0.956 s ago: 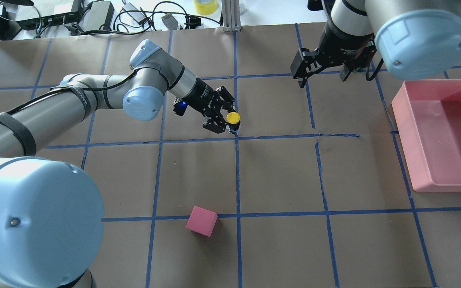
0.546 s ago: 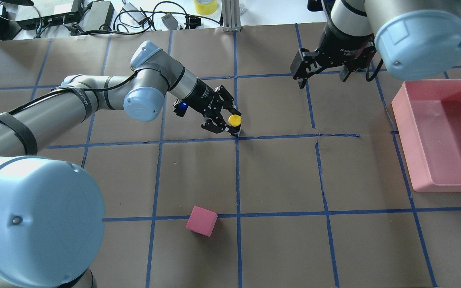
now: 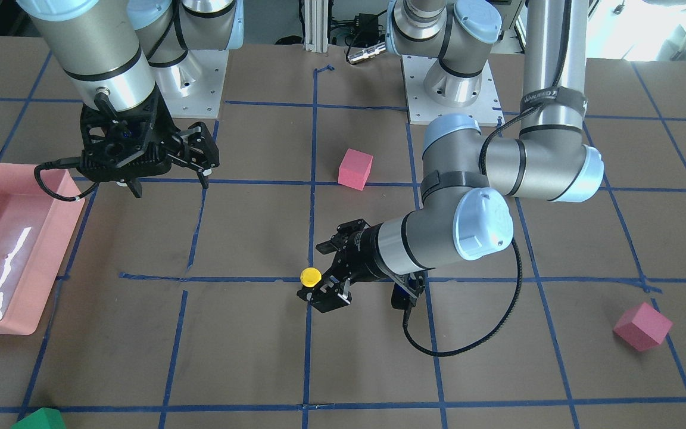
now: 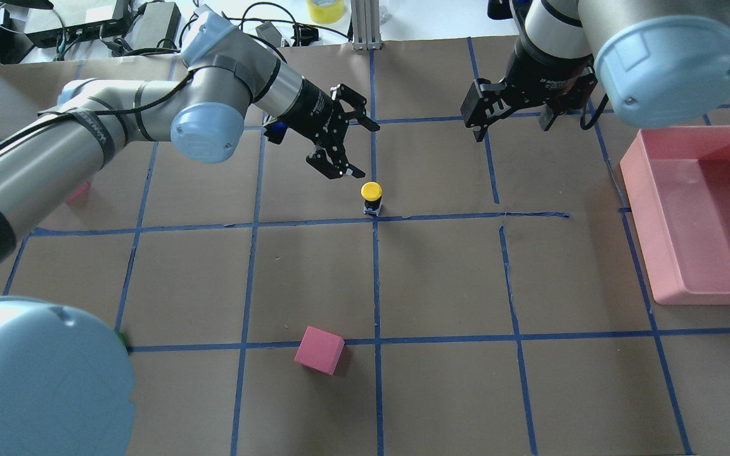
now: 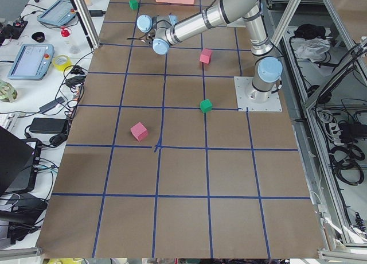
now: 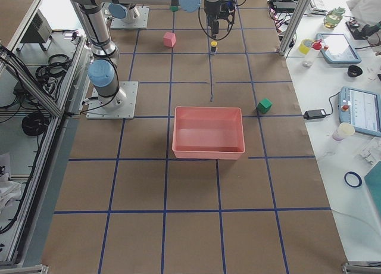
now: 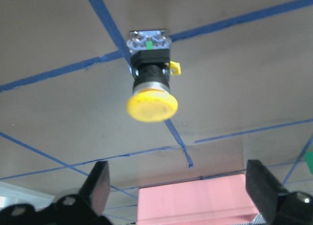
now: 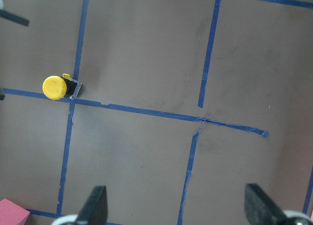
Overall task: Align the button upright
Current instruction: 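Set the switch upright on the table and open the left gripper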
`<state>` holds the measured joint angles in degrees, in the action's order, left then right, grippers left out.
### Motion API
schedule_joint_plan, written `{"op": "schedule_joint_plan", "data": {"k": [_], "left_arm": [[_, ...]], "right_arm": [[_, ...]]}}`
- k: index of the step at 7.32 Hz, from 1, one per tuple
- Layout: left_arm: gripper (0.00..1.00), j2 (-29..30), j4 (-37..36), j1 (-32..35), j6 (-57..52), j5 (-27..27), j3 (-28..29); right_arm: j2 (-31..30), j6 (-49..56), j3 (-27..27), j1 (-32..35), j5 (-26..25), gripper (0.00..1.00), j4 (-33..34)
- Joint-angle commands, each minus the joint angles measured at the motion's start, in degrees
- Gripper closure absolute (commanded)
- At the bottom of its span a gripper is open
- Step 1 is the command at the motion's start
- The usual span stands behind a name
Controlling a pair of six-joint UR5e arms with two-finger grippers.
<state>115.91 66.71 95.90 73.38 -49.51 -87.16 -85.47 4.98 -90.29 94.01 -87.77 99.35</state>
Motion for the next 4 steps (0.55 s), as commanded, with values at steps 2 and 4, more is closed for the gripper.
{"op": "schedule_joint_plan", "data": {"k": [2,4], "left_arm": [[0.00,-11.2,2.2,0.2,-9.8,-5.1,3.2],[0.00,-17.9,9.7,0.2,-24.0,-14.0,3.7]], "right_arm": [[0.1,-0.1,-0.3,-0.1,0.1,0.00,0.3],[0.1,0.5,-0.2,-0.1,0.0,0.00,0.4]]}}
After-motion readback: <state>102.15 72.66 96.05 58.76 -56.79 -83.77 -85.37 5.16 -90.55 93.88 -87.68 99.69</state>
